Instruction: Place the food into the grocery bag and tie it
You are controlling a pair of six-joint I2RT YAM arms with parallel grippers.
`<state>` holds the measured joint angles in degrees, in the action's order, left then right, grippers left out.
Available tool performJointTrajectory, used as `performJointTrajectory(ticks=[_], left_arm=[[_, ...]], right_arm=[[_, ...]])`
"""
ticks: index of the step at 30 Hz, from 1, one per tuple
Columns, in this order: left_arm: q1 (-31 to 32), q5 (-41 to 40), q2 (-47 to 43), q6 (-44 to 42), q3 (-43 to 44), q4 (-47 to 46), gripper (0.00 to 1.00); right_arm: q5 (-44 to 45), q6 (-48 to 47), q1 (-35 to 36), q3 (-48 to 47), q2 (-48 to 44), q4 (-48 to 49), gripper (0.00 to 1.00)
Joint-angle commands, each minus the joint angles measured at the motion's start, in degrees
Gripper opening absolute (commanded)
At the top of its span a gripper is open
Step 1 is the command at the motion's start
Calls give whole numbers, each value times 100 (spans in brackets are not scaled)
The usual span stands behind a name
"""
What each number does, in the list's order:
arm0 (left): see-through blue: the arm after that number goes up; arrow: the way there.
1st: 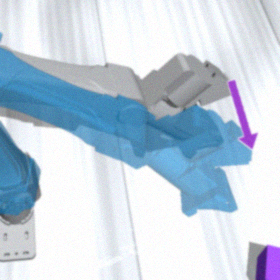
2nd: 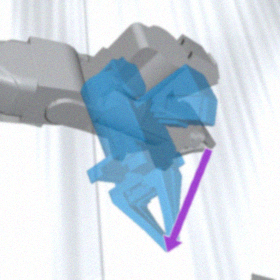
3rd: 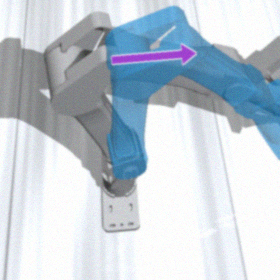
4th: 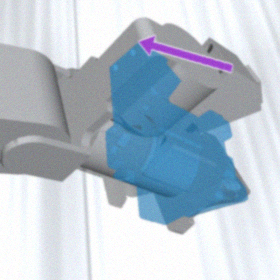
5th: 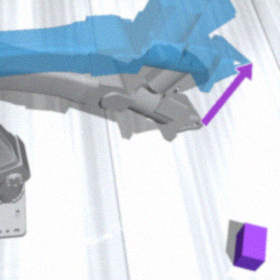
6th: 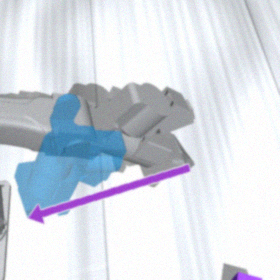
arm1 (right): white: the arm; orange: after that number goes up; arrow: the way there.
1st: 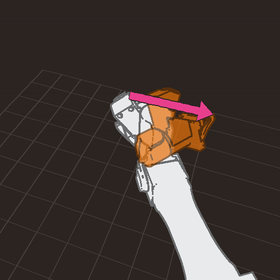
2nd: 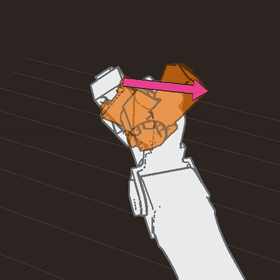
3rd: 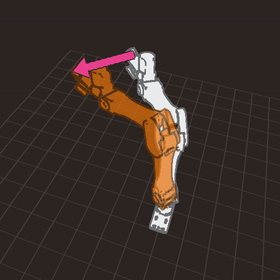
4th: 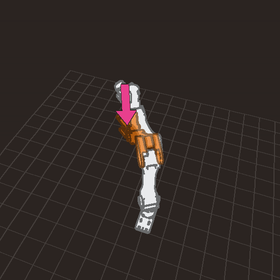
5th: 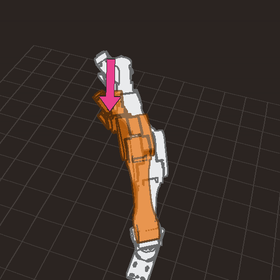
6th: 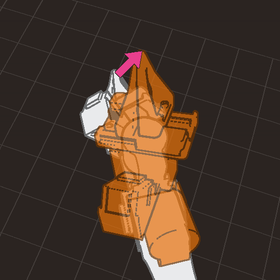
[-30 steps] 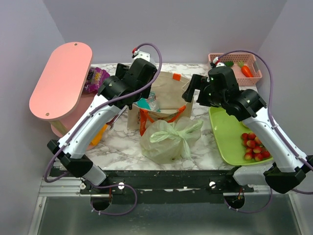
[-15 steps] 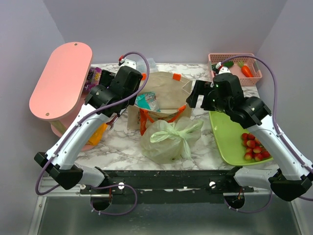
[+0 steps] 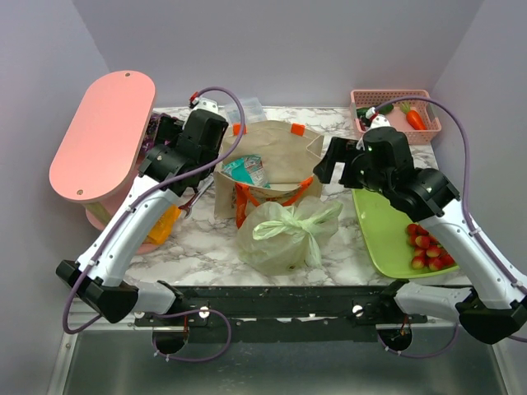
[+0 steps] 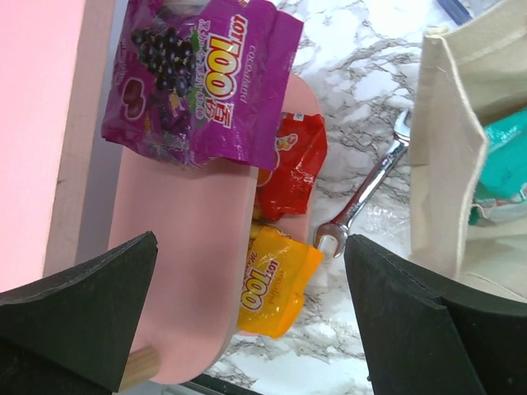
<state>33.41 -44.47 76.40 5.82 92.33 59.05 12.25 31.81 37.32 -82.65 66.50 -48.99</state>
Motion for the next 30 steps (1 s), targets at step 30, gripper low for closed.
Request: performJointTrajectory(ticks=[30], left_arm=[[-1275, 182, 1144, -1013, -499, -1627, 93]], right_arm=[[-293, -202, 3, 487, -208, 468, 100]])
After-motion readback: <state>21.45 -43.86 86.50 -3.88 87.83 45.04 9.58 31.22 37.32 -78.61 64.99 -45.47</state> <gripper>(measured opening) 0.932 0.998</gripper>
